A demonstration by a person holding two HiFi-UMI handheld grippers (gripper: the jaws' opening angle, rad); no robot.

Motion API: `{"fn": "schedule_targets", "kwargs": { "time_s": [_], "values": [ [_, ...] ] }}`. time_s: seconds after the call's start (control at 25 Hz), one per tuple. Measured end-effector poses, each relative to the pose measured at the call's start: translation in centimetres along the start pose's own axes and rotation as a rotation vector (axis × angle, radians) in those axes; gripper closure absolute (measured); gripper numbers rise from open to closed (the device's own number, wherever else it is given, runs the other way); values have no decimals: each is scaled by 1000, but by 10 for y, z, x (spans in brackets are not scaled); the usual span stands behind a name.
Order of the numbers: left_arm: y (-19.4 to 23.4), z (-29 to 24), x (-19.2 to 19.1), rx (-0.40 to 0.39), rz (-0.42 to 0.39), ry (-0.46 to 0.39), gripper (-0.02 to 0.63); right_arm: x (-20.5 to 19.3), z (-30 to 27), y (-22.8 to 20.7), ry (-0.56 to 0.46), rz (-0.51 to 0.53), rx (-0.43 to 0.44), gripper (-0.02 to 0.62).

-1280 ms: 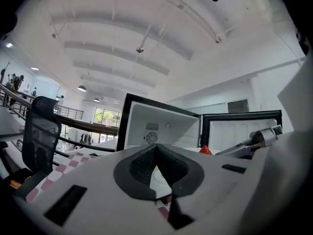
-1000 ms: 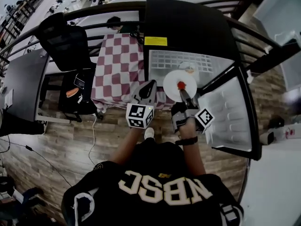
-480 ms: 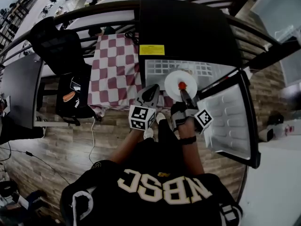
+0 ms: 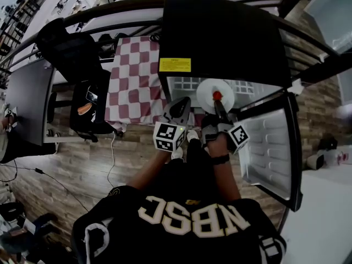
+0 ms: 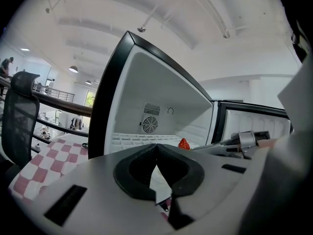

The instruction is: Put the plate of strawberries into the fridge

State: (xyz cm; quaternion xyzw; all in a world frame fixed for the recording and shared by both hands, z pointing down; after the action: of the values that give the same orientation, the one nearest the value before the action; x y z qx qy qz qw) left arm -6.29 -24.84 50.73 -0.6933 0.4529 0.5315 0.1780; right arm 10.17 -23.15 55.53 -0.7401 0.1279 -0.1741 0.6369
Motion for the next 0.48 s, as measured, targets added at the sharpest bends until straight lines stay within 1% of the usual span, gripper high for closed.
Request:
{"fn": "schedule_targets", "kwargs": {
  "time_s": [0.16, 0.36, 0.48],
  "values": [
    [1, -9, -2, 15, 13, 11, 589, 7, -7, -4, -8, -22, 9, 566],
    [-2, -20, 4, 20, 19, 5, 589, 15, -16, -2, 5, -17, 6, 566],
    [-7, -26, 8, 11, 16, 2, 589, 20, -22, -1, 6, 18, -14, 566]
  ]
}}
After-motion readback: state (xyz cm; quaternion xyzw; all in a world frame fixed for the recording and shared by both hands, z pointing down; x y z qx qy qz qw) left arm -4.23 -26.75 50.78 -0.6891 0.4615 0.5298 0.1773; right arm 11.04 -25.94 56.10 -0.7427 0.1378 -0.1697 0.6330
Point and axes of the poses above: the fingertips, and each gripper's own axes: z backward along the fingers, y to its left, x out of its top, the point moved 5 cm from there along z, backward along the fingers, and after that the axes turned 12 degrees about y, right-handed, at the moved point
